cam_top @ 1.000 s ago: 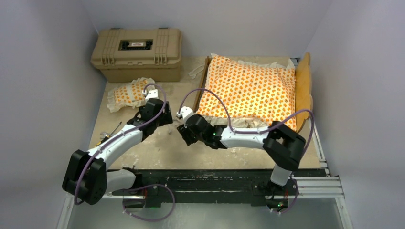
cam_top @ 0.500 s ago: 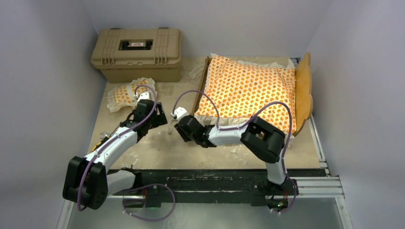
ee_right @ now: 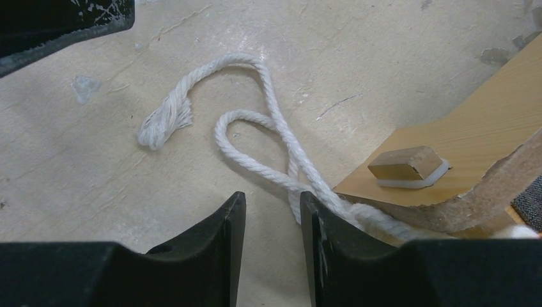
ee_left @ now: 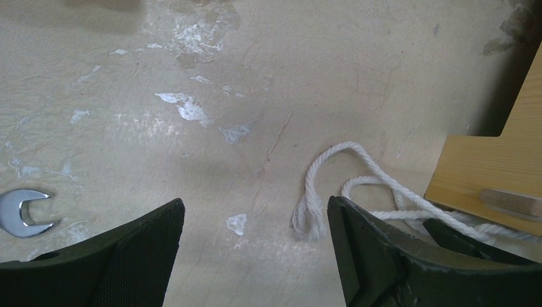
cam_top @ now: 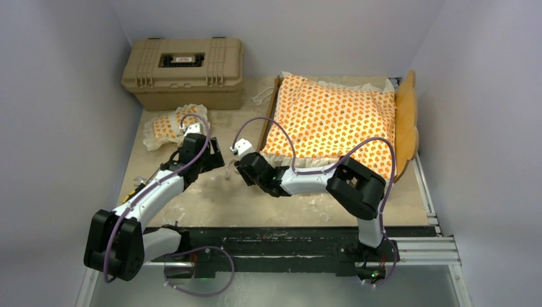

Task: Set up the pet bed
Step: Tie the ropes to the bed frame.

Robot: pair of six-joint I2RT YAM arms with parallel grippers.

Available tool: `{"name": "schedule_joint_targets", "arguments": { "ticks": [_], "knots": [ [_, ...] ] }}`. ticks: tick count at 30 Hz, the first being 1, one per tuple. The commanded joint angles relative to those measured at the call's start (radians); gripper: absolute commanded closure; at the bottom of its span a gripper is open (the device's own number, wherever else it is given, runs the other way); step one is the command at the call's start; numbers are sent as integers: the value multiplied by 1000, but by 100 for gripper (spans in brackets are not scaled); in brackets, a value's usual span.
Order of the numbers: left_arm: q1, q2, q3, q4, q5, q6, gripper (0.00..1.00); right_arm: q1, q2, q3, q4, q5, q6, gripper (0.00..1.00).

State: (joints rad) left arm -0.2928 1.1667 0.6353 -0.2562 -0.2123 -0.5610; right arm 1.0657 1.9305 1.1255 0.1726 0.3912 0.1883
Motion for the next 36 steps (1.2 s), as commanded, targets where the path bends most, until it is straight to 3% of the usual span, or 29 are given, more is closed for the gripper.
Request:
{"name": "schedule_joint_targets", "arguments": {
  "ticks": [1, 12, 16, 21, 36],
  "knots": [
    [7, -4, -6, 19, 10, 1, 18, -7, 9, 25, 8, 4, -13, 60],
    [7, -2, -8, 21, 20, 3, 18, -38, 75, -21, 68, 8, -5, 62],
    [7, 0, -4, 22, 25, 9, 18, -39, 79, -19, 43, -50, -7, 74],
    [7, 36, 29, 20, 57, 36, 18, -39, 45, -17, -65, -132, 9, 100],
    [-31, 307, 203, -12, 218, 170, 20, -39, -209, -205, -211, -167, 135, 100]
  ]
}}
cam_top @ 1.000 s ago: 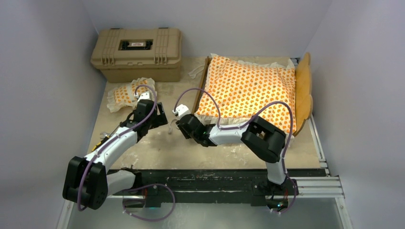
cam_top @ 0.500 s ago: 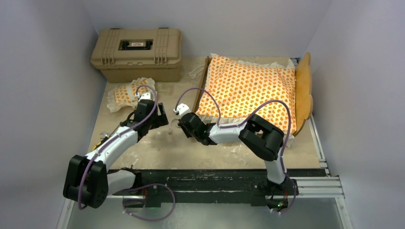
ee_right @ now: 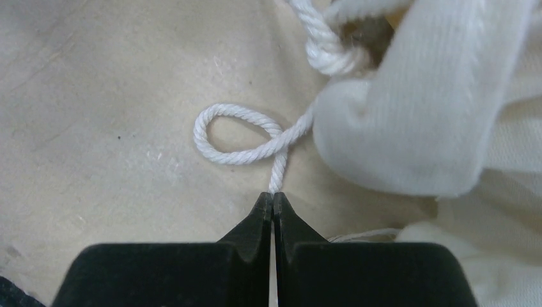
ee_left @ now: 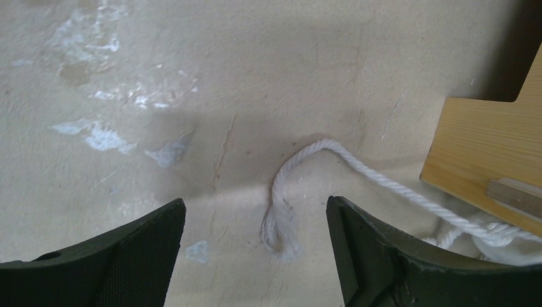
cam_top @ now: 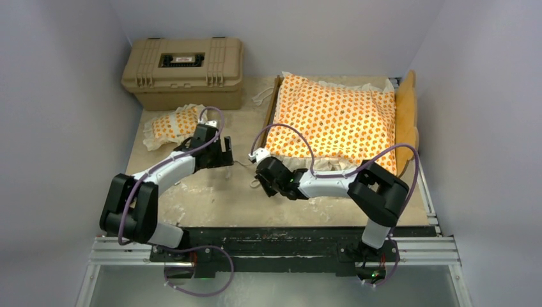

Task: Set up the pet bed
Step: Tie the ropes to the bed frame.

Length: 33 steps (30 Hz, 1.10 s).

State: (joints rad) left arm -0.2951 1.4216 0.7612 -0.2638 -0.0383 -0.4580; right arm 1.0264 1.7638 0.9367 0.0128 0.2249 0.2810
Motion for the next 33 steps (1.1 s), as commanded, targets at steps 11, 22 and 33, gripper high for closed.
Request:
{"name": "schedule_joint_targets", "arguments": {
  "ticks": [11, 22, 33],
  "knots": [
    [-155, 35, 5, 293, 64, 164, 20, 0, -97, -58, -35, 23, 78, 100],
    [-184, -22, -52, 300, 129, 211, 25, -3, -102, -83, 25, 0, 92, 100],
    [-185, -104, -132, 314, 173, 272, 27, -9, -105, -100, 41, -8, 85, 100]
  ]
}}
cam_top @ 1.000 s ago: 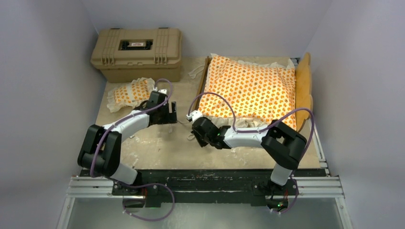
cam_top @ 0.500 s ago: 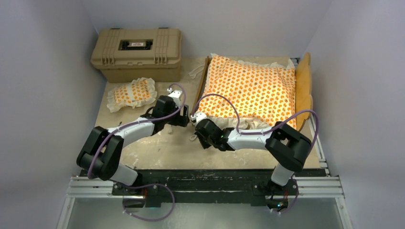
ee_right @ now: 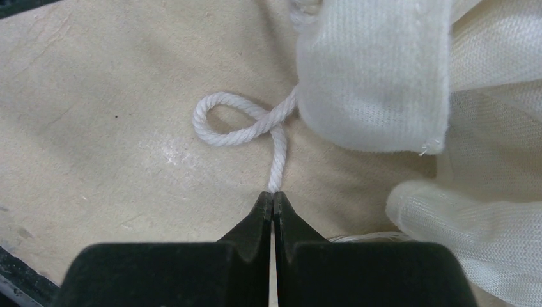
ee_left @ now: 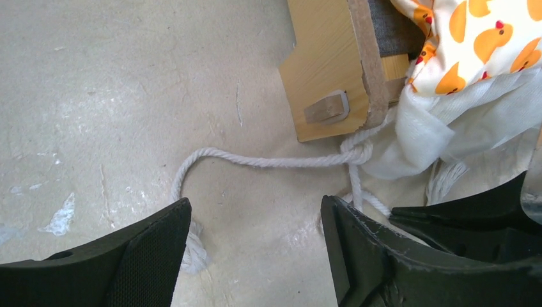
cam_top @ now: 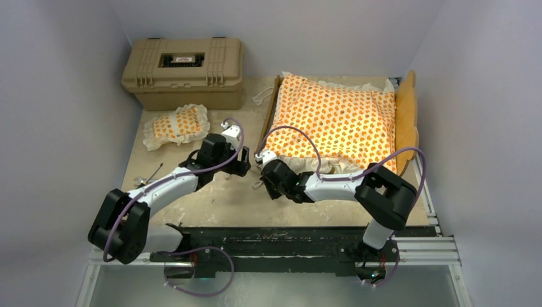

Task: Set up the pet bed
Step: Tie the ropes to the bed frame.

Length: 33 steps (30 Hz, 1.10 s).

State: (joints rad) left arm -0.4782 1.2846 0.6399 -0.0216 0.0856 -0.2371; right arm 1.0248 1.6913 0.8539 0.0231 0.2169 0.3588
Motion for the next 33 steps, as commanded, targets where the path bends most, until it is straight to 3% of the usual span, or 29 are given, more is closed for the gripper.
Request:
{"name": "schedule_joint_targets", "arguments": {
  "ticks": [1, 14, 18, 23, 28, 33],
  "knots": [
    [-2, 52, -8, 97, 56, 59, 27, -9, -33, -19, 32, -1, 10, 100],
    [-43, 217, -44, 403, 152, 85, 43, -22, -52, -38, 41, -20, 17, 100],
    [-46, 255, -45, 447, 169, 83, 60, -26, -59, -42, 29, -29, 26, 100],
    [-46, 227, -63, 441, 124, 75, 100, -28, -102, -54, -54, -37, 60, 100],
    [-47, 148, -94, 429, 39, 47, 100, -28, -155, -44, -247, -60, 135, 100],
    [-48, 136, -93, 437, 62, 33, 100, -28, -190, -51, -348, -54, 164, 100]
  ]
}}
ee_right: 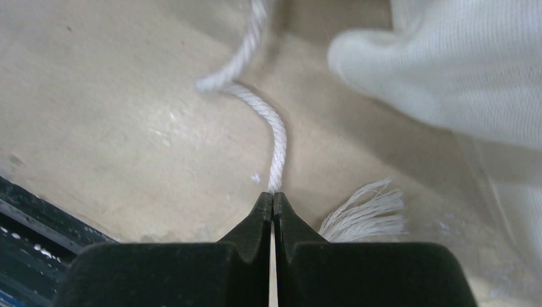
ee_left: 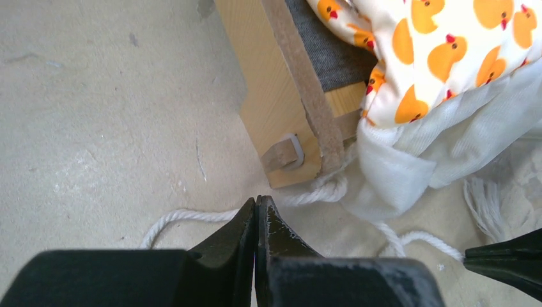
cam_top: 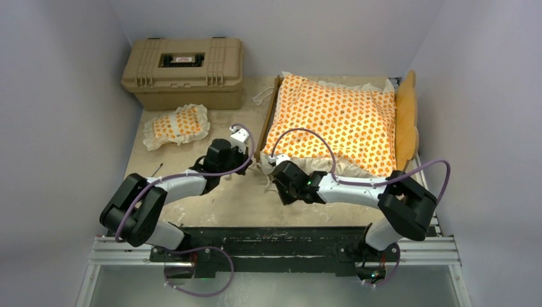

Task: Set up the pet bed
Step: Tie the ropes to the bed frame.

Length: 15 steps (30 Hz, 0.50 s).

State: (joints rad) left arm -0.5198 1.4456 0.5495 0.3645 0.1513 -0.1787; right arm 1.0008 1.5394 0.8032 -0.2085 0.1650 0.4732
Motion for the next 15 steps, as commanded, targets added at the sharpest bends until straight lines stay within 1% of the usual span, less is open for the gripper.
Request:
{"name": "schedule_joint_targets", "arguments": {
  "ticks": [1, 3, 4, 5, 8, 10, 12, 15],
  "knots": [
    [-8, -23, -4, 56, 3, -25, 100, -4, -44, -6, -95, -6, 43, 100],
    [-9, -14, -5, 61, 16, -26, 100, -4, -52, -1, -60, -11, 23, 100],
    [-11, -12, -5, 60, 22, -24, 100, -3, -55, 11, -48, -5, 12, 98],
    [-14, -11, -5, 58, 23, -25, 100, -4, -62, 22, -38, 0, 3, 92],
    [-17, -24, -16, 57, 17, -25, 94, -4, -95, 58, -18, -7, -25, 76],
    [-18, -37, -22, 55, -1, -27, 90, -4, -112, 75, 8, -3, -60, 71],
    [-17, -48, -29, 53, -14, -32, 88, -4, -111, 84, 46, -4, -94, 64],
    [-17, -59, -34, 39, -36, -42, 86, -4, -70, 97, 92, -17, -136, 61]
  ]
}}
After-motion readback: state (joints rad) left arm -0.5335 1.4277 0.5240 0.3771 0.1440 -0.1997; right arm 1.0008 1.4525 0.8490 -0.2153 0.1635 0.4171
